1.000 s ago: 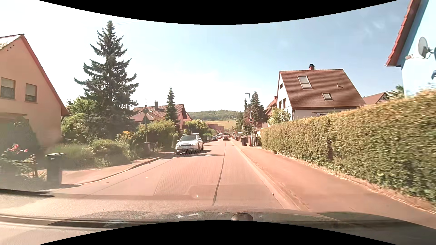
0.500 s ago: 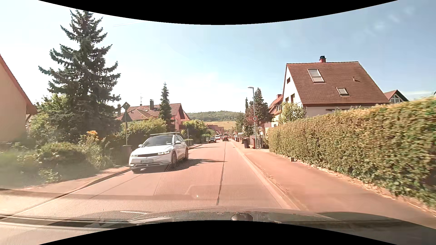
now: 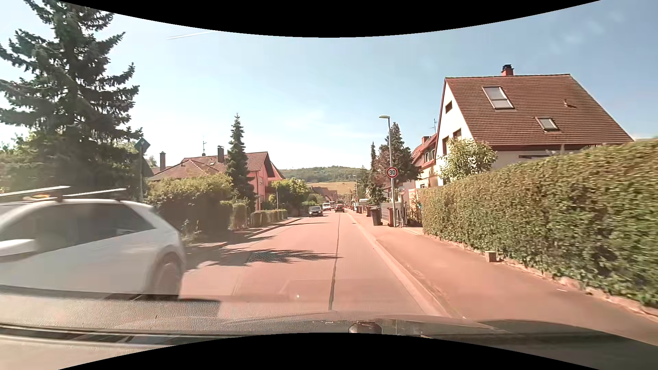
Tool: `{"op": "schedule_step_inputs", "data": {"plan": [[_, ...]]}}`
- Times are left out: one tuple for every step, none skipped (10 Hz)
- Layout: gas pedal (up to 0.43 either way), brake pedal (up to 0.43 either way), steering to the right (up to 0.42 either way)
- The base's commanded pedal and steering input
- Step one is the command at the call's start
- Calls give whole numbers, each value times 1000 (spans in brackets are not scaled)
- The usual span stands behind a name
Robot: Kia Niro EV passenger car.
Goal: Follow the waypoints while adhering to traffic rules and regulations
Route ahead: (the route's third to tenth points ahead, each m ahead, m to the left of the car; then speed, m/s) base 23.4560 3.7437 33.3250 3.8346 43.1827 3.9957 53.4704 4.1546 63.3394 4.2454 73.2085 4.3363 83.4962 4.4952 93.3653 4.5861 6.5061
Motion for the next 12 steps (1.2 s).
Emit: {"op": "schedule_step_inputs", "data": {"plan": [[47,0,0],[47,0,0],[47,0,0],[47,0,0],[47,0,0],[47,0,0],[47,0,0],[47,0,0],[47,0,0],[47,0,0],[39,0,0],[39,0,0]]}}
